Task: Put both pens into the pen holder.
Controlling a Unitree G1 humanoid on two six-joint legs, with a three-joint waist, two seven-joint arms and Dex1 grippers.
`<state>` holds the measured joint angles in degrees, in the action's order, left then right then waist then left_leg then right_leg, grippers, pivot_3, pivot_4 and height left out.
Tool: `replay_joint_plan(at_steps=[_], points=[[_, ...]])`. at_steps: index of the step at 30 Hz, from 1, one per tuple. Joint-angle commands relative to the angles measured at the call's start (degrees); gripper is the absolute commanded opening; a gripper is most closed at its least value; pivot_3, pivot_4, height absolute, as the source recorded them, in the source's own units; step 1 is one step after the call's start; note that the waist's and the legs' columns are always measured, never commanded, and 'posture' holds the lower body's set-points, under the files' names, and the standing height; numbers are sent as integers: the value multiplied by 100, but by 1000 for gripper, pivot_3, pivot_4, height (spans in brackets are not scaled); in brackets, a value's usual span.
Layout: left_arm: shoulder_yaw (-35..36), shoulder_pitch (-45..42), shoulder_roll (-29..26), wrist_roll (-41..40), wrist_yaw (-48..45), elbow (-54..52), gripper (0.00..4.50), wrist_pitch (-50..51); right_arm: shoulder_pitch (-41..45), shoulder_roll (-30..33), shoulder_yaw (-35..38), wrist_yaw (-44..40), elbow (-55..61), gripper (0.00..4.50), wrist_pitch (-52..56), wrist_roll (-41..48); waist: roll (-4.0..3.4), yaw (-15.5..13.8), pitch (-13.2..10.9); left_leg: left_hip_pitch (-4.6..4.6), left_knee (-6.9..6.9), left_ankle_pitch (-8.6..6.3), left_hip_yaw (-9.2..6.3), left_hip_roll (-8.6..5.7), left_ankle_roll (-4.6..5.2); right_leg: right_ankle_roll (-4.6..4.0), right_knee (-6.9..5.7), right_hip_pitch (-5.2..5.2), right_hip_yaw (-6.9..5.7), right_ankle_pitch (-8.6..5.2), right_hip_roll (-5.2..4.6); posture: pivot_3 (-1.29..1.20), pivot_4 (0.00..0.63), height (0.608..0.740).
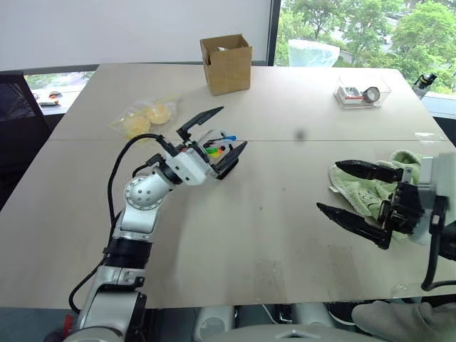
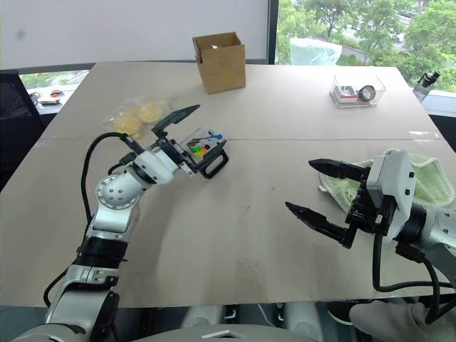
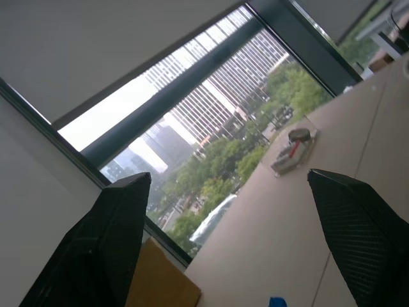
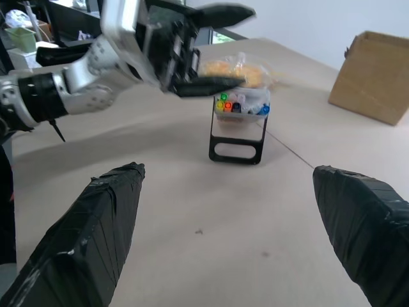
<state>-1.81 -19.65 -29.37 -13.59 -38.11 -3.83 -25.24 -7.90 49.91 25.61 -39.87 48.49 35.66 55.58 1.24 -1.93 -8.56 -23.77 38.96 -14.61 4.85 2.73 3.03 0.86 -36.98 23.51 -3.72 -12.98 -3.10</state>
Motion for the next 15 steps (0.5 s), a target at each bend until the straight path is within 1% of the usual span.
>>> replay_joint_plan(at_steps=[1,2,3,6,8,9,11,13,15], points=[[113,748,-534,-1846,-224,-1544,3888,2073,-553,46,318,-211,-71,4500,-122,-454,-2,26,1,3,0,1,1,1,-1,0,-1,-1,1,-1,0,0,150,740],[208,1045,-763,-2334,-205,-1876,3888,2672,-775,9,382,-291,-141,4500,-176,-581,-2,51,1,2,-1,1,-1,2,-2,1,-1,-1,0,-1,0,0,150,740],[339,1392,-1009,-2614,-252,-2145,3888,3059,-1032,-63,478,-375,-220,4500,-226,-677,-4,59,1,2,-3,1,-2,6,-3,3,0,0,-2,-3,0,0,150,740],[731,2381,-1498,-2888,-151,-2736,3888,3833,-1763,-291,762,-605,-401,4500,-438,-1020,-9,84,0,6,-6,0,-3,5,-3,22,0,-2,-2,-17,1,0,150,740],[1096,3066,-1641,-3140,68,-3072,3888,4340,-2323,-443,1053,-780,-393,4500,-549,-1246,-12,90,-1,7,-8,-1,-2,5,-2,6,1,1,-1,-32,1,0,150,740],[1222,3243,-1661,-3234,124,-3158,3888,4489,-2489,-491,1142,-842,-382,4500,-592,-1312,-12,90,0,10,-8,-1,-2,4,-2,5,1,-2,-1,-32,-1,0,150,740],[1471,3583,-1711,-3307,152,-3228,3888,4758,-2843,-578,1313,-976,-375,4500,-667,-1462,-12,89,0,17,-8,-2,-4,4,-4,3,1,-1,-2,-32,-3,0,150,740],[1641,3842,-1821,-3228,211,-3214,3888,5091,-3142,-658,1349,-1058,-449,4500,-795,-1752,-15,90,3,18,-9,-15,-4,6,-26,1,1,3,-2,-32,-5,0,150,740],[1685,3932,-1865,-3167,163,-3260,3888,5243,-3182,-716,1289,-1038,-523,4500,-877,-1885,-16,90,5,21,-9,-17,-5,7,-30,0,2,3,-3,-33,-7,0,150,740]])
